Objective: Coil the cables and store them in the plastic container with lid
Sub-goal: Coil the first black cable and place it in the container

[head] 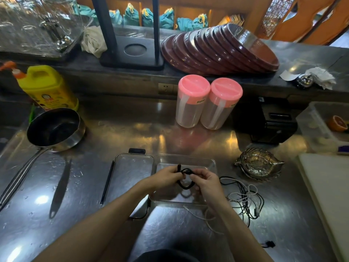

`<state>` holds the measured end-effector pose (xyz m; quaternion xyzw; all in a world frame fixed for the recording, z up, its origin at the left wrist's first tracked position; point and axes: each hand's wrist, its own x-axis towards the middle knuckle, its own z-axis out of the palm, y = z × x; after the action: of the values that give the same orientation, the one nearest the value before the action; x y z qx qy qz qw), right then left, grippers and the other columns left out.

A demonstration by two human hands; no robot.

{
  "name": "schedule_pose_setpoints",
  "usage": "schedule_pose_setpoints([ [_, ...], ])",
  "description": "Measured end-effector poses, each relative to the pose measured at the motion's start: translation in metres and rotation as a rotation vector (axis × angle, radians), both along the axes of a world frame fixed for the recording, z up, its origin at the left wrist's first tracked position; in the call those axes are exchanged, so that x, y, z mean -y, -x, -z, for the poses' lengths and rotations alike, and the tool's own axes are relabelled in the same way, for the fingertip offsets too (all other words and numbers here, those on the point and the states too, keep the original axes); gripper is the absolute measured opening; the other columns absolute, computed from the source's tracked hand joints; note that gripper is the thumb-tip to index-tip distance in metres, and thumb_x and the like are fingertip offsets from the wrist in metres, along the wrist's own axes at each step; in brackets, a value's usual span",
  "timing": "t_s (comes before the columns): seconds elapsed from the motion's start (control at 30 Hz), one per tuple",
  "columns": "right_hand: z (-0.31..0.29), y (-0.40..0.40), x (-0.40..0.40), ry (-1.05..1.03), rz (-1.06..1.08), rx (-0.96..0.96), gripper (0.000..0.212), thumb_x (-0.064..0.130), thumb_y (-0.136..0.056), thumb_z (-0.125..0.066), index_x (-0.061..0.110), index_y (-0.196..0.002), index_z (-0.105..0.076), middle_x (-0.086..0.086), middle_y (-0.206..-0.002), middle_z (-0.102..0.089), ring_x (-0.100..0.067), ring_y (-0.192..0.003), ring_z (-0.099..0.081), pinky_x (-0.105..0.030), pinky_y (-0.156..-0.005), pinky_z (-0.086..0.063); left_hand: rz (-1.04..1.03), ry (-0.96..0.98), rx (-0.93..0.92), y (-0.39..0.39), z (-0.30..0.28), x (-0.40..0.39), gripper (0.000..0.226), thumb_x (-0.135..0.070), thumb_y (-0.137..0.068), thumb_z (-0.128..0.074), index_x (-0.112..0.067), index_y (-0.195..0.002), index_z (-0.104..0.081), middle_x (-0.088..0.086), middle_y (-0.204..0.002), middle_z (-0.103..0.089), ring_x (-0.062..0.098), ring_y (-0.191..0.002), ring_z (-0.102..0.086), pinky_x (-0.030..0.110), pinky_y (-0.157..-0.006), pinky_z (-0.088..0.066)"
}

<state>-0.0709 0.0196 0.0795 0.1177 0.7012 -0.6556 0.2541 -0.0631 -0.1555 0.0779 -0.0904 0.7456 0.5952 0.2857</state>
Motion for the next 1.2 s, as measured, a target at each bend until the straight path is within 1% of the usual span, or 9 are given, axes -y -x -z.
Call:
schedule_pose_setpoints([
  [0.2,0.016,0.006,-0.005,-0.018,0.011,0.118,0.011,0.008,-0.096,-0.067,0.010,-0.105,-0.073,0.005,-0.050,-0.060,-0.018,-0.043,-0.061,-0.034,-0.051,-0.048,-0.087,-0.056,0.106,-0.002,0.009,0.004,0.028,-0.014,-0.105,-0.049,0.007,-0.119,-0.060,0.009,-0.081,-0.058,0.007,-0.060,-0.053,0.017,-0.053,-0.042],
  [0.33,0.024,0.008,-0.006,0.010,0.014,0.165,0.014,0.009,-0.095,-0.069,0.007,-0.107,-0.076,-0.003,-0.051,-0.055,-0.022,-0.043,-0.060,-0.034,-0.051,-0.046,-0.186,-0.110,0.129,-0.001,0.008,0.003,0.031,-0.020,-0.108,-0.045,0.004,-0.117,-0.064,0.004,-0.079,-0.066,0.003,-0.056,-0.062,0.015,-0.052,-0.049],
  [0.47,0.027,0.008,-0.006,0.048,0.002,0.181,0.011,0.012,-0.095,-0.069,0.007,-0.098,-0.078,-0.012,-0.062,-0.062,-0.024,-0.047,-0.062,-0.038,-0.057,-0.047,-0.280,-0.146,0.100,0.000,0.011,0.001,0.034,-0.022,-0.107,-0.049,0.005,-0.116,-0.067,0.007,-0.075,-0.071,0.012,-0.057,-0.066,0.021,-0.051,-0.052],
  [0.6,0.024,0.008,-0.006,0.121,-0.015,0.170,0.016,0.016,-0.095,-0.068,0.006,-0.086,-0.075,-0.010,-0.057,-0.058,-0.025,-0.049,-0.060,-0.037,-0.058,-0.046,-0.352,-0.224,0.010,-0.001,0.011,0.001,0.028,-0.019,-0.101,-0.060,0.003,-0.119,-0.063,0.032,-0.093,-0.071,0.034,-0.071,-0.068,0.030,-0.051,-0.057],
  [0.73,0.014,0.007,-0.006,0.143,0.012,0.105,0.018,0.012,-0.097,-0.065,0.005,-0.084,-0.075,-0.010,-0.057,-0.057,-0.022,-0.045,-0.060,-0.035,-0.056,-0.047,-0.352,-0.214,0.018,-0.002,0.009,0.000,0.015,-0.011,-0.096,-0.066,0.001,-0.100,-0.059,0.013,-0.072,-0.067,0.007,-0.050,-0.061,0.017,-0.045,-0.046],
  [0.83,0.008,0.006,-0.002,0.134,0.042,0.054,0.014,0.008,-0.098,-0.063,0.003,-0.094,-0.076,-0.013,-0.064,-0.061,-0.017,-0.043,-0.059,-0.037,-0.058,-0.048,-0.306,-0.280,0.022,-0.003,0.007,-0.001,0.005,-0.008,-0.094,-0.068,-0.004,-0.090,-0.067,0.000,-0.067,-0.069,0.001,-0.052,-0.061,0.012,-0.049,-0.044],
  [0.97,0.004,0.003,0.002,0.089,0.045,-0.035,0.012,0.005,-0.098,-0.063,0.007,-0.100,-0.075,-0.013,-0.068,-0.063,-0.011,-0.044,-0.059,-0.048,-0.067,-0.054,-0.224,-0.384,0.048,-0.006,0.007,0.008,0.013,-0.014,-0.094,-0.069,-0.009,-0.100,-0.079,0.012,-0.087,-0.074,0.017,-0.075,-0.067,0.020,-0.062,-0.055],
  [1.1,0.001,0.000,0.004,0.032,0.032,-0.077,0.009,0.005,-0.097,-0.065,0.007,-0.100,-0.073,-0.011,-0.069,-0.067,-0.013,-0.045,-0.061,-0.063,-0.073,-0.054,-0.262,-0.512,0.063,-0.009,0.009,0.009,0.027,-0.004,-0.095,-0.063,0.008,-0.118,-0.068,0.019,-0.098,-0.073,0.020,-0.083,-0.071,0.024,-0.072,-0.058],
  [1.2,-0.002,-0.003,0.004,0.032,0.028,-0.085,0.007,0.006,-0.097,-0.066,0.007,-0.099,-0.072,-0.011,-0.066,-0.069,-0.015,-0.046,-0.061,-0.054,-0.067,-0.056,-0.318,-0.662,0.104,-0.012,0.006,0.007,0.030,-0.001,-0.097,-0.058,0.015,-0.123,-0.061,0.023,-0.102,-0.069,0.021,-0.085,-0.072,0.028,-0.075,-0.060],
])
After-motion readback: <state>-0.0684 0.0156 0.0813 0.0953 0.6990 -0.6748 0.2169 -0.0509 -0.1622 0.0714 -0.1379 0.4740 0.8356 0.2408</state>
